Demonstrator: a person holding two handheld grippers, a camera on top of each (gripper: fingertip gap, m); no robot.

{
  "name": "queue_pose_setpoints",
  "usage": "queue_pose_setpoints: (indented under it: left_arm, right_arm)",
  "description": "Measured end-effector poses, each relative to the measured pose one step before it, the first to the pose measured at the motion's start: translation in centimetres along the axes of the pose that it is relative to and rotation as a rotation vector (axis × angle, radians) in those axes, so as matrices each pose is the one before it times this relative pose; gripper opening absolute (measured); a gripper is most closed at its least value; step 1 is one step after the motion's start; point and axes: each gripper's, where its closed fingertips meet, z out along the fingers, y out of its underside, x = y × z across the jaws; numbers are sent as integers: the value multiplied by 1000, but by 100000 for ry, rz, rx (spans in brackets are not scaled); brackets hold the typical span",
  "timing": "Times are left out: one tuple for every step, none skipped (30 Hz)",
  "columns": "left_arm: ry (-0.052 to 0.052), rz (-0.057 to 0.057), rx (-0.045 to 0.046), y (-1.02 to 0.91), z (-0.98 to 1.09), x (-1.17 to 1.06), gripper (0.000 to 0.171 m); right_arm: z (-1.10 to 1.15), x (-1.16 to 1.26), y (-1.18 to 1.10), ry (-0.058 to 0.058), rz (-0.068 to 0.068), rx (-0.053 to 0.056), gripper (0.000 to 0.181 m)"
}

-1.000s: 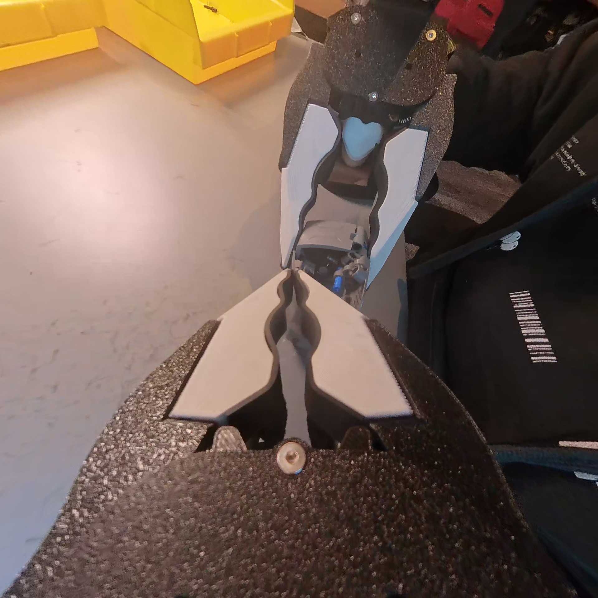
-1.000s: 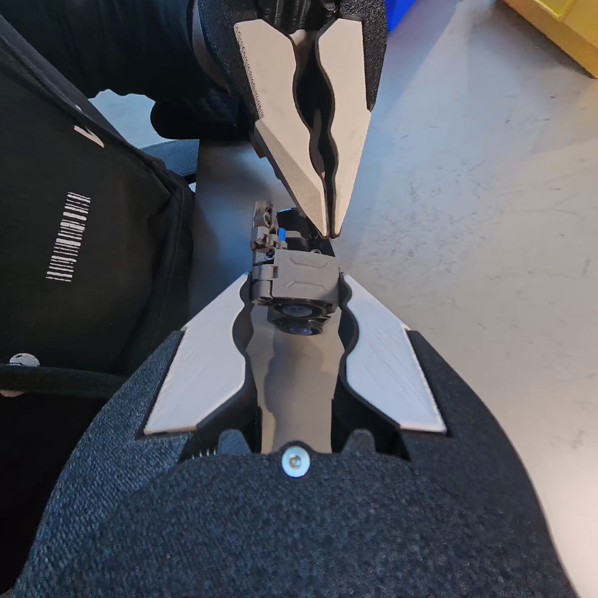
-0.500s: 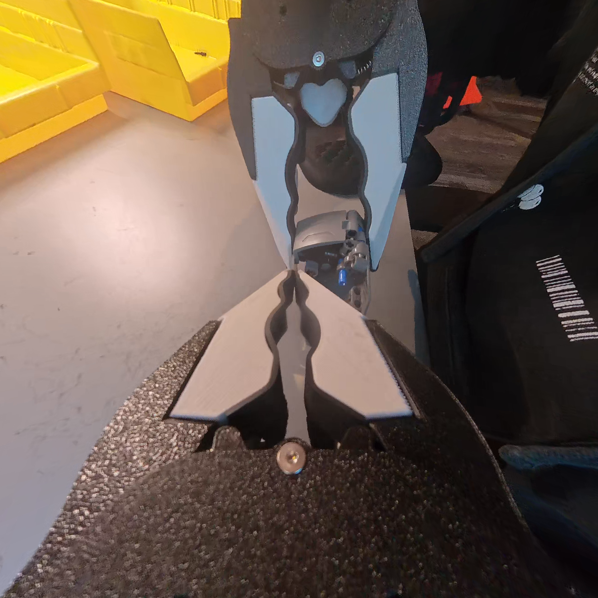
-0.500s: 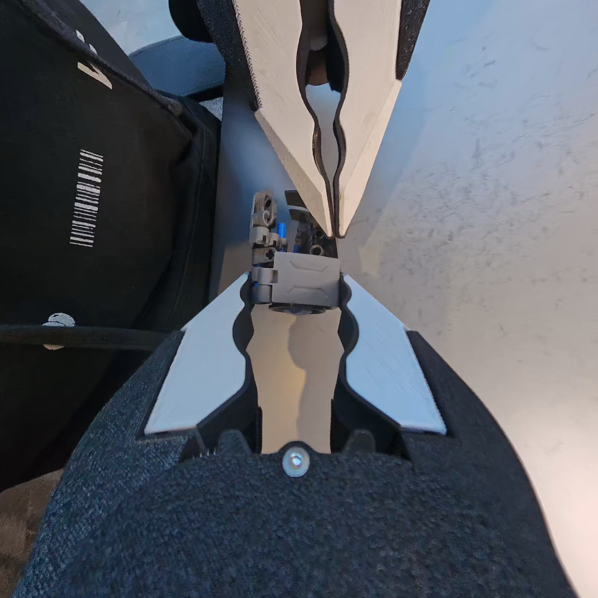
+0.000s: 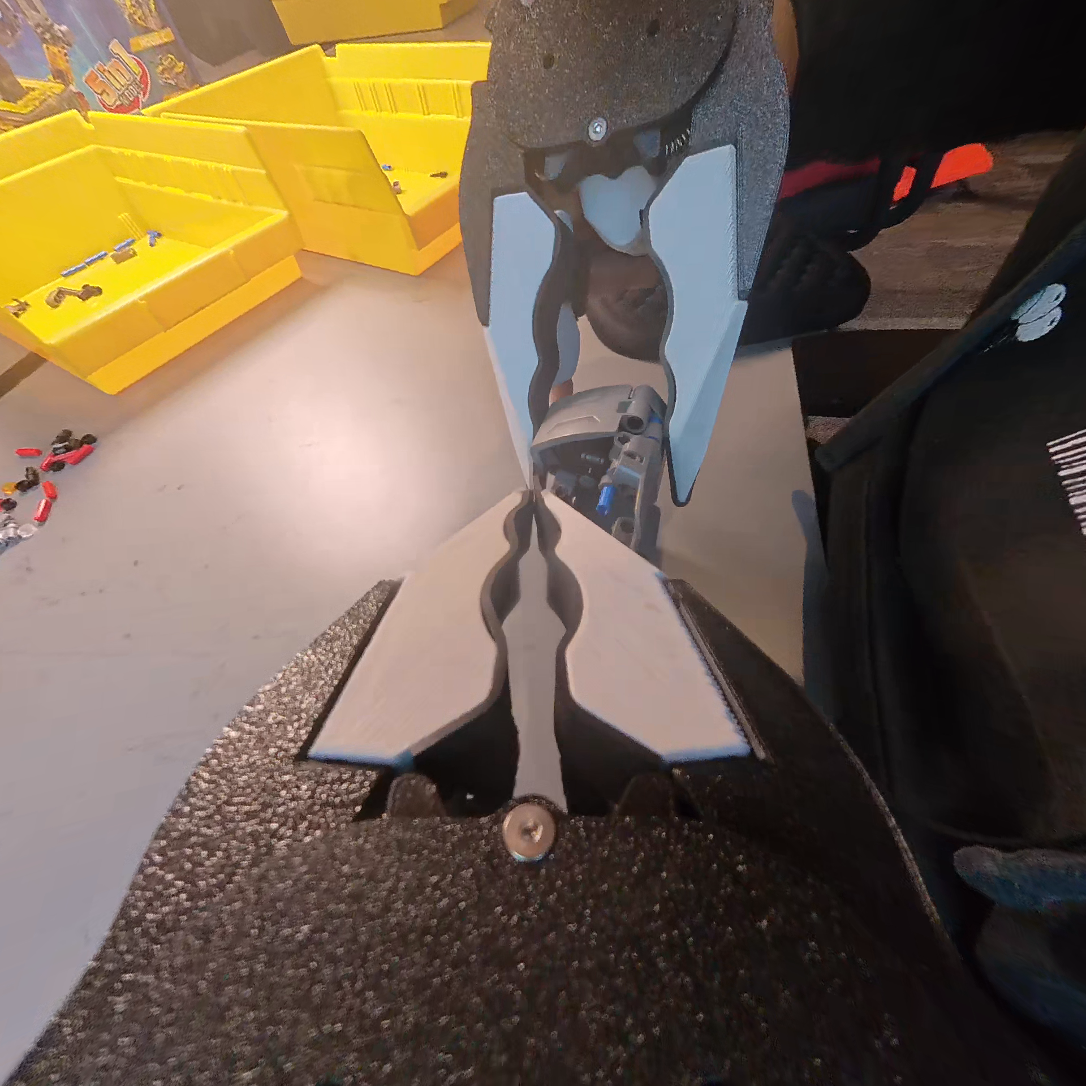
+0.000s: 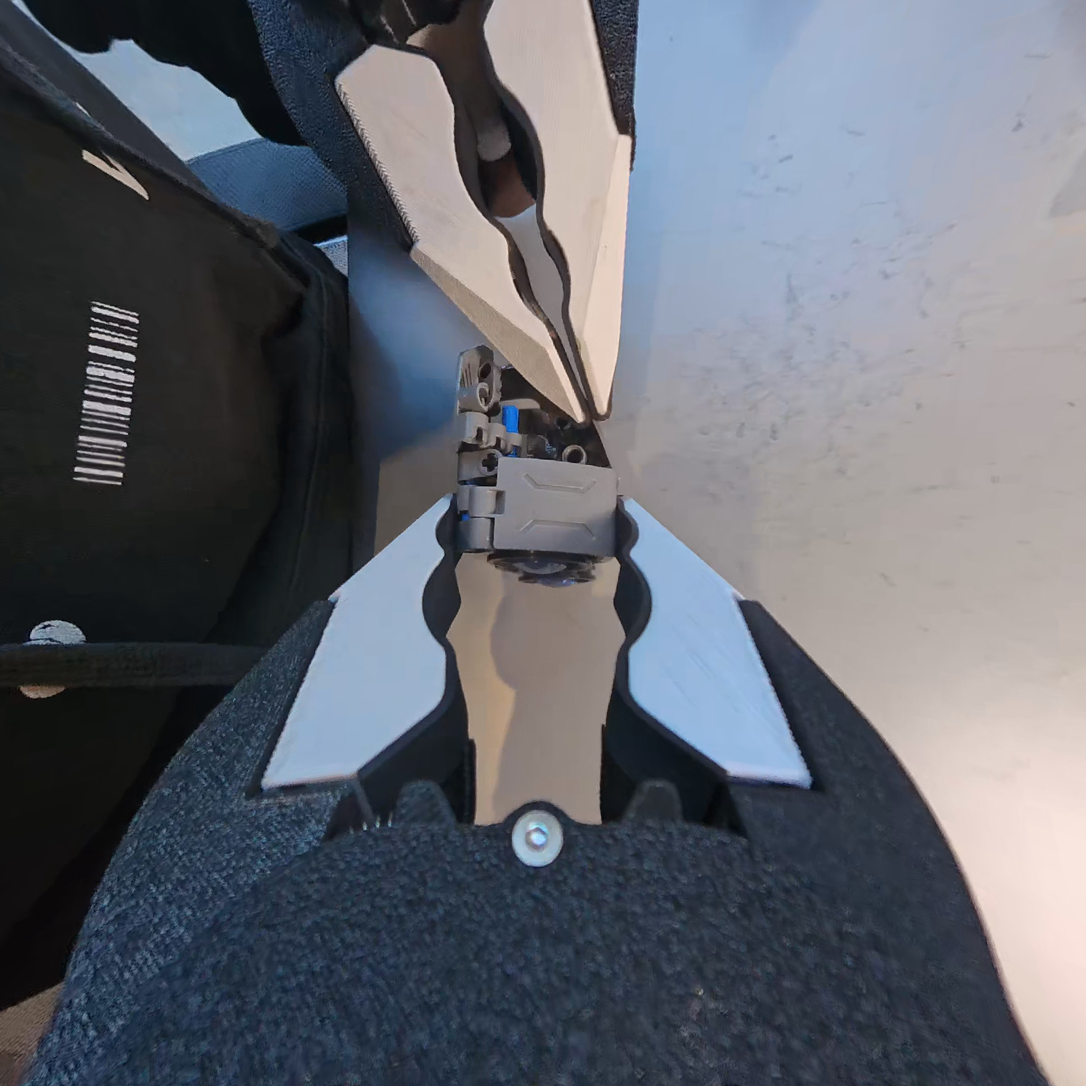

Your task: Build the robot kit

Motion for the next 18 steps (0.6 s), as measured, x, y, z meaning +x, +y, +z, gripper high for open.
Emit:
queue_pose_setpoints:
  left_arm:
    - [2116,-1531,145,9,-100,212,0]
    - [2519,-1487,-18,-9,-99,237,0]
    - [2629,-1564,-60,-1,-94,245,1]
    - [2713,-2030,-23,-7,-103,228,1]
    - [2732,-2793,-144,17,-105,198,1]
    - [2748,-3671,-21,39,-90,132,3]
    - [2371,-4529,63,21,-131,25,8]
    - [2425,-4532,22,32,-122,48,11]
    - [2683,-4174,-48,68,-105,127,14]
    - [2124,-3554,-258,90,-94,112,16]
    - [1610,-2617,-24,56,-113,76,18]
    - [2287,-2227,196,13,-142,189,23]
    - [3754,-2693,435,-63,-161,414,31]
    - [3070,-3185,238,-46,-179,278,31]
    - [2129,-2372,-412,70,-160,148,32]
    - [1501,-845,-1567,264,-130,114,34]
    - [895,1059,-1614,277,-113,151,35]
    - [456,2516,-759,139,-132,193,35]
  right_arm:
    - [29,-129,5,520,-373,471,49]
    - [36,-118,79,297,-278,-311,49]
    - [14,-67,21,534,-386,-24,49]
    - [-5,-7,13,678,-639,-145,49]
    - [-2,-23,15,475,-716,-268,49]
    - [63,-160,47,-363,-676,-473,49]
    - [95,-183,25,-470,-703,-195,49]
    - [78,-138,-14,-34,-625,33,49]
    - [81,-157,7,-305,-449,-201,49]
    - [46,-139,-67,-132,-611,187,49]
    - [29,-52,-27,337,-670,-189,49]
    - [32,31,12,878,-1012,-415,49]
    - [35,113,62,1195,-1011,-704,49]
    - [8,50,9,487,-484,-217,49]
    - [24,-77,-56,-441,-130,249,49]
    - [53,-50,-37,-117,-241,205,49]
    - [26,-45,-53,-102,-358,226,49]
    - [39,-162,-56,-646,-380,109,49]
